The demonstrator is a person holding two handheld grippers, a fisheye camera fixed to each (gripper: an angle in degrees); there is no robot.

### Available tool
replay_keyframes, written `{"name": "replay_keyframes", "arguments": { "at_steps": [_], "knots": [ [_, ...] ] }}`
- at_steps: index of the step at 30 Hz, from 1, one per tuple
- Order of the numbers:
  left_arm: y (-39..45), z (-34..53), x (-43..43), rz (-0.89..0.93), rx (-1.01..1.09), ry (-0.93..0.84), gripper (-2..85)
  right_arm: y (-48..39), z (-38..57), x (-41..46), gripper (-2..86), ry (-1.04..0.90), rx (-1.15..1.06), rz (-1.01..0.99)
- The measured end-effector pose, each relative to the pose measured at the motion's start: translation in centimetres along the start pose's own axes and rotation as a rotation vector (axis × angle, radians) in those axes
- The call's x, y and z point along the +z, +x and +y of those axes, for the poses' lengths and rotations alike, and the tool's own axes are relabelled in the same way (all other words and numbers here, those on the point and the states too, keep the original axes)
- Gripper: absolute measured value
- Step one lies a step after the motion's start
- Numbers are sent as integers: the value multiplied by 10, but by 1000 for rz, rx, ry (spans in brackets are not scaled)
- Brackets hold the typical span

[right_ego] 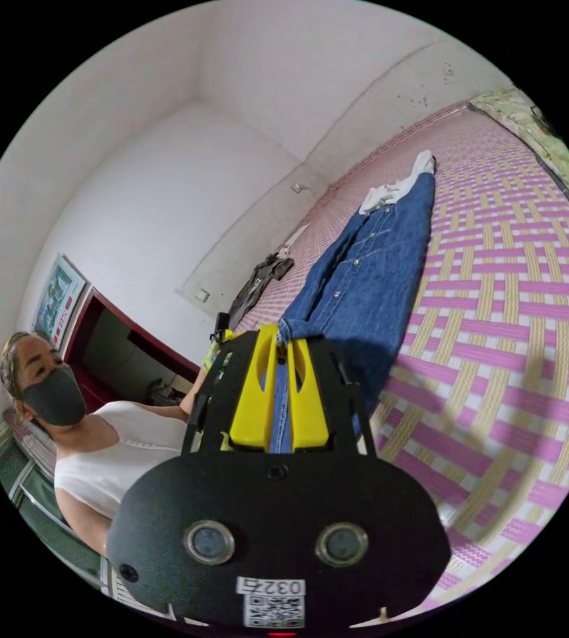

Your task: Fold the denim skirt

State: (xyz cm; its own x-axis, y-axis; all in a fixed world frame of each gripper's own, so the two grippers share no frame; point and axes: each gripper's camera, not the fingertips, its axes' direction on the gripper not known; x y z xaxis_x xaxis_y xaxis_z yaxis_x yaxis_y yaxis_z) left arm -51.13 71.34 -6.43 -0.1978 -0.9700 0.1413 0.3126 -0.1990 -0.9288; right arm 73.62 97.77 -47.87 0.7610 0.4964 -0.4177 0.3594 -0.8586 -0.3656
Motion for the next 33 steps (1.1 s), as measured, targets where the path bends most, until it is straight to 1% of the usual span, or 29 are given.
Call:
{"name": "replay_keyframes", "arguments": {
  "at_steps": [3,4,5,7,10,14,15,18,20,21,23,24,26,28,31,33],
  "knots": [
    [6,10,30,-99,3,-48,90,1,4,2,-6,-12,-9,18],
    [8,13,41,-160,-11,-55,96,1,6,1,-6,-10,-12,18],
    [11,16,50,-222,-24,-52,98,1,9,0,-6,-4,-14,11],
    [13,21,64,-283,-34,-45,98,2,14,-1,-5,6,-17,0],
    [8,28,91,-306,-44,-45,76,2,23,-4,-5,19,-21,-14],
    [0,45,117,-361,-49,-38,10,3,36,-9,-4,34,-21,-32],
    [-1,49,118,-347,-43,-29,0,2,39,-10,-4,36,-22,-34],
    [-1,81,113,-212,17,42,-11,-10,55,-17,-4,47,-48,-59],
    [17,113,107,-113,160,68,-12,-32,75,-25,-4,48,-108,-93],
    [24,123,106,-95,213,71,-12,-40,80,-28,-4,47,-130,-104],
    [59,167,98,-33,436,59,-12,-77,107,-39,-4,41,-256,-161],
    [69,179,97,-19,493,50,-12,-87,115,-42,-4,36,-297,-178],
    [105,226,92,6,690,13,-12,-128,147,-57,-3,31,-459,-226],
    [127,253,90,10,777,-14,-12,-155,171,-68,-3,29,-563,-228],
    [159,284,93,24,907,-96,-11,-196,200,-69,-3,-46,-718,-129],
    [174,292,97,-4,946,-149,-11,-210,207,-65,-3,-91,-753,-72]
  ]
}}
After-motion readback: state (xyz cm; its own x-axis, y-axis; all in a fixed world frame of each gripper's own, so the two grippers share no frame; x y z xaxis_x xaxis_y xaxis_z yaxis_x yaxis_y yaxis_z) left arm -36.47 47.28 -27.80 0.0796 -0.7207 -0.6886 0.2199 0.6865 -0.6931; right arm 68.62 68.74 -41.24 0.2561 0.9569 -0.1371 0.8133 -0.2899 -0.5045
